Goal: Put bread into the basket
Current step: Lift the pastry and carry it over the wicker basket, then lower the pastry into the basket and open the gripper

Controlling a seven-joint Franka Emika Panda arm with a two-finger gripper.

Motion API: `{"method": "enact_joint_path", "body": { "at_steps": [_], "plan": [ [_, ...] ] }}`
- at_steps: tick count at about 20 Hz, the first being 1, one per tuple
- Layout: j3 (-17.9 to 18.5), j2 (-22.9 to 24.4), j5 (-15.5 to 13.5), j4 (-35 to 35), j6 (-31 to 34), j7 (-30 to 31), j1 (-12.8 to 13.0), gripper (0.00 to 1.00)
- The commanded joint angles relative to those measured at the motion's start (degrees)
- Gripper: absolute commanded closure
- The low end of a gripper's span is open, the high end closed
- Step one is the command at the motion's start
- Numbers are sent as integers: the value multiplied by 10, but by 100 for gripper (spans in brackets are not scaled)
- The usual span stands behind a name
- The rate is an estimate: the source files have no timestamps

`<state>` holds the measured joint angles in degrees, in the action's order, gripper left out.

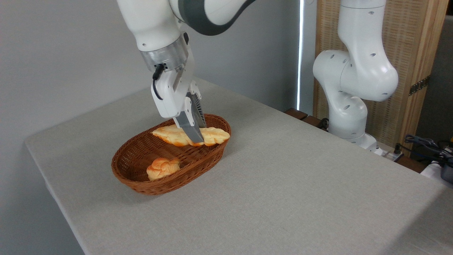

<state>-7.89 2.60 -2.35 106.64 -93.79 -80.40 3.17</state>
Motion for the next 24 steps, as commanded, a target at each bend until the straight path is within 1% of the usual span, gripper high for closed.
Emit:
{"method": "enact_joint_path", "body": {
  "at_steps": [1,6,15,18,20,22,24],
  "plan": [
    [-22,-12,-8,-9,6,19,-3,0],
    [-27,-22,-4,-10,5,16,-3,0],
    [-27,-19,-1,-10,5,19,-3,0],
    [-12,-13,-3,-24,5,23,-7,0],
    [22,-5,-5,-38,5,41,-8,0],
    [49,1,-3,-49,4,89,-7,0],
    [76,2,-2,-63,-8,168,-7,0]
  ]
}}
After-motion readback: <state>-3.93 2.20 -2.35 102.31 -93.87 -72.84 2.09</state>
